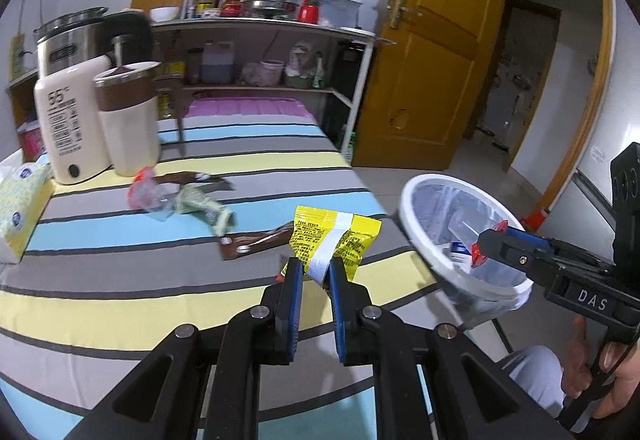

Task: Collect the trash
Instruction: 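Carry the jelly cup and yellow wrapper over the bin and lower them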

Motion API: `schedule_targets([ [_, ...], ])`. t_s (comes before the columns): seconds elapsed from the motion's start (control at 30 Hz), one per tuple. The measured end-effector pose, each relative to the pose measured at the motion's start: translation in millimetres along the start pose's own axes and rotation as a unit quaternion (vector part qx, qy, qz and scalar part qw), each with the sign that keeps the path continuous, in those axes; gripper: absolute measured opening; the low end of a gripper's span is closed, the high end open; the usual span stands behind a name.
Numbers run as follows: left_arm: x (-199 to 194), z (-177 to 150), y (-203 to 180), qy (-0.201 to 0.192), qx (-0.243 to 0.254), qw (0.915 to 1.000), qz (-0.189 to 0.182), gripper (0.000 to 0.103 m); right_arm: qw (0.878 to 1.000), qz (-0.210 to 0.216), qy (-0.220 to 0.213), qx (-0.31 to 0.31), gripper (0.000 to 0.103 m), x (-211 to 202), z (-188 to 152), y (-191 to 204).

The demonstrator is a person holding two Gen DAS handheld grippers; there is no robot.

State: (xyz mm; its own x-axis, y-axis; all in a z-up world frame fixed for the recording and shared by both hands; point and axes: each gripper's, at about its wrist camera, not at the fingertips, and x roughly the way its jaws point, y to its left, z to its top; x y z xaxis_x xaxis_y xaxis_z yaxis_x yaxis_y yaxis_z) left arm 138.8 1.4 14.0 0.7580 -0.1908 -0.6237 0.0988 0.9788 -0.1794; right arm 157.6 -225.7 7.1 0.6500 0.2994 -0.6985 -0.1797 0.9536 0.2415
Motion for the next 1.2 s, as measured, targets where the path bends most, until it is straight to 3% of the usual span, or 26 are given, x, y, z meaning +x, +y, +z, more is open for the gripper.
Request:
schedule_targets([
  [0.73, 43.1, 20.4, -88.4, 0.018, 0.066, 0.9954, -0.067, 0.014, 0.997, -0.066, -0.014, 0.043, 0.047, -30.1, -7.6, -70.9],
  [1.2, 78.9, 22.4, -123.3, 0.046, 0.093, 0.9901, -0.095, 0.014, 0.994, -0.088, 0.001, 0.069, 0.047, -23.5, -13.4, -104.1],
])
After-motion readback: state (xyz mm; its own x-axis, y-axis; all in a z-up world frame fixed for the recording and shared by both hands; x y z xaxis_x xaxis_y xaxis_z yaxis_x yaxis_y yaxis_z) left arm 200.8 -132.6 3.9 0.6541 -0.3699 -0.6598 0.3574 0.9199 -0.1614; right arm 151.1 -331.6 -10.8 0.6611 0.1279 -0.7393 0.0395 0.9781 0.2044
